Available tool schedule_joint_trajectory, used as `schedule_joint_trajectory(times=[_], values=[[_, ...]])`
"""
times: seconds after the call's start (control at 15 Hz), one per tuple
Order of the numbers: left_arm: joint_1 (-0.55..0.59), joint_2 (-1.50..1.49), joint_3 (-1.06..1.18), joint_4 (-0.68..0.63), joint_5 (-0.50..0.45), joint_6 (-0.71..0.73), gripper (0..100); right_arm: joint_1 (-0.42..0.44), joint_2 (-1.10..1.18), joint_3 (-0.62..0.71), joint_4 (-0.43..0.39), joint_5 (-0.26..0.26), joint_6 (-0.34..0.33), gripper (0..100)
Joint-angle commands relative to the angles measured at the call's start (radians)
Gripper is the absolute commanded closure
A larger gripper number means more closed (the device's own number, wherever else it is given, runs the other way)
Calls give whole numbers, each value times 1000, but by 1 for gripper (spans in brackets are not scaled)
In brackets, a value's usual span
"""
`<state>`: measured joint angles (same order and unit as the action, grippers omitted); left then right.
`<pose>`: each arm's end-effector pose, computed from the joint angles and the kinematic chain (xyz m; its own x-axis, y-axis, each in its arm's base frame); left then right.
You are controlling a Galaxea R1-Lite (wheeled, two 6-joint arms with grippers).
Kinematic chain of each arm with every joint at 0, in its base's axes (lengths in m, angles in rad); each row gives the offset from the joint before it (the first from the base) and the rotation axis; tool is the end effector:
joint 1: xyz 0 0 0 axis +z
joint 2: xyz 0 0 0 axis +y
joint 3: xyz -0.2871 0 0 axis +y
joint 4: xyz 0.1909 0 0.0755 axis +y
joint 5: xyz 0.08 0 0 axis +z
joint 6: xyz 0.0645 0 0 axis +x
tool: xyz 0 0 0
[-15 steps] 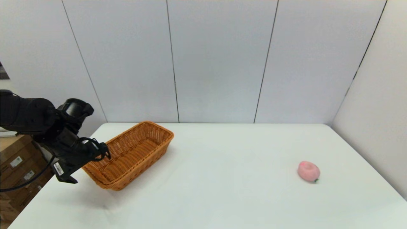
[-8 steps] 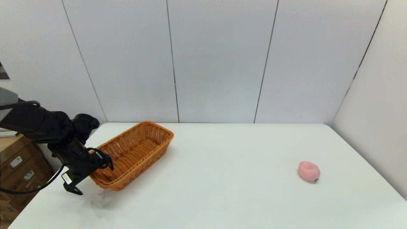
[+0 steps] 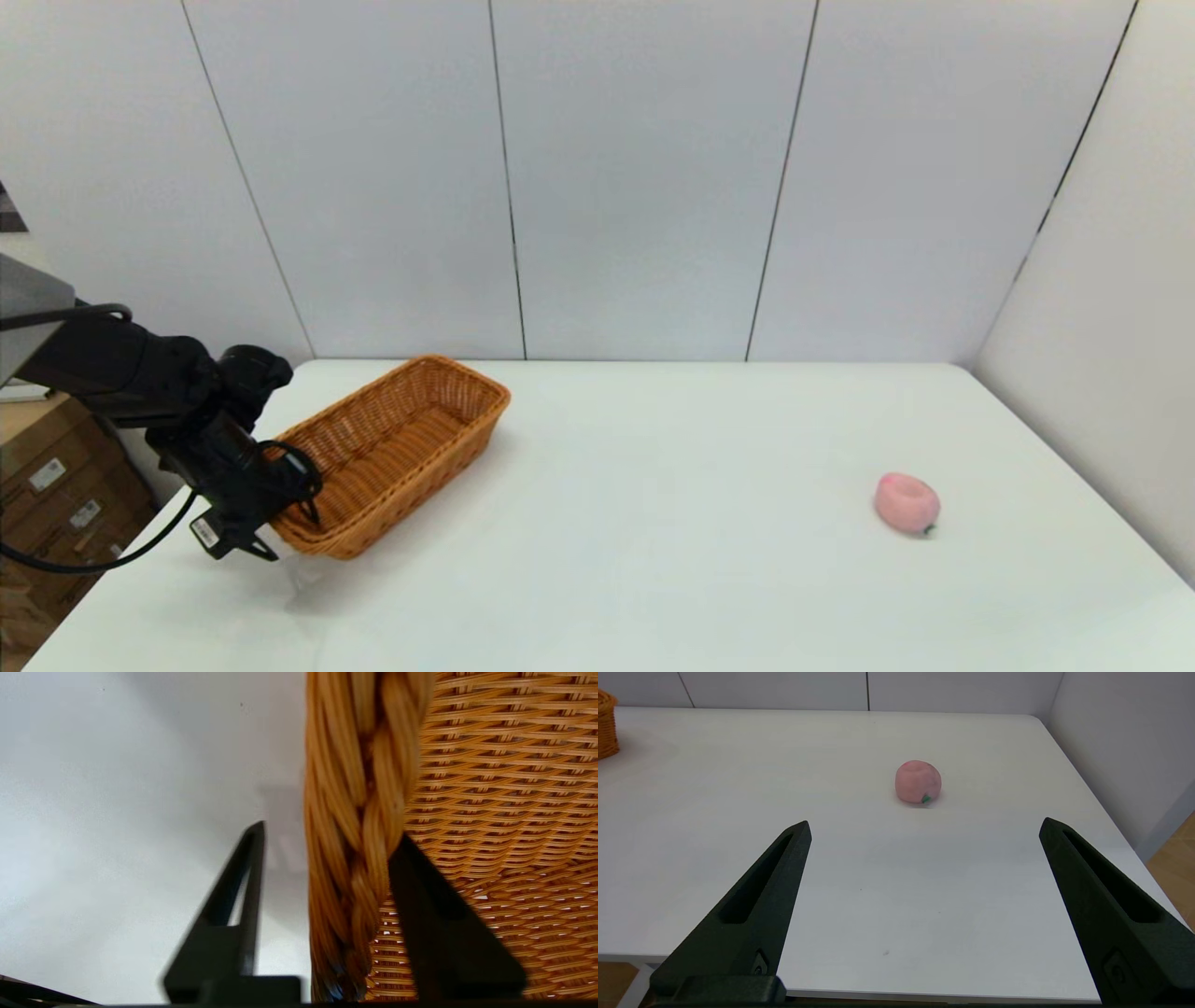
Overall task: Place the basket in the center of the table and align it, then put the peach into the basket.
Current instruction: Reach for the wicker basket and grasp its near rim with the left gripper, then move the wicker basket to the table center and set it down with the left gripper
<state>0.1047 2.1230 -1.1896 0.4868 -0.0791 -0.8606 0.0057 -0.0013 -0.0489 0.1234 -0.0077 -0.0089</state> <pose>0.3452 0.0311 -0.0067 0.1570 -0.0630 -0.9856 -0.8058 0.5688 -0.1647 0.0439 -0.0002 0.0740 0.9973 -0.0020 -0.0731 0.0013 1.0000 -0.0094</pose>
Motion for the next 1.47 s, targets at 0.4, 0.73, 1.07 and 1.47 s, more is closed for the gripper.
schedule_joint_trajectory(times=[0.4,0.73,1.07,1.47], values=[[1,-40,-2,3,-140,0,100,0,0,0,2,2,0,0],[1,-132,-5,10,-357,58,100,0,0,0,2,2,0,0],[-115,-201,-7,101,-418,190,100,0,0,0,2,2,-5,0],[-450,-124,-87,122,-375,238,100,0,0,0,2,3,-5,0]])
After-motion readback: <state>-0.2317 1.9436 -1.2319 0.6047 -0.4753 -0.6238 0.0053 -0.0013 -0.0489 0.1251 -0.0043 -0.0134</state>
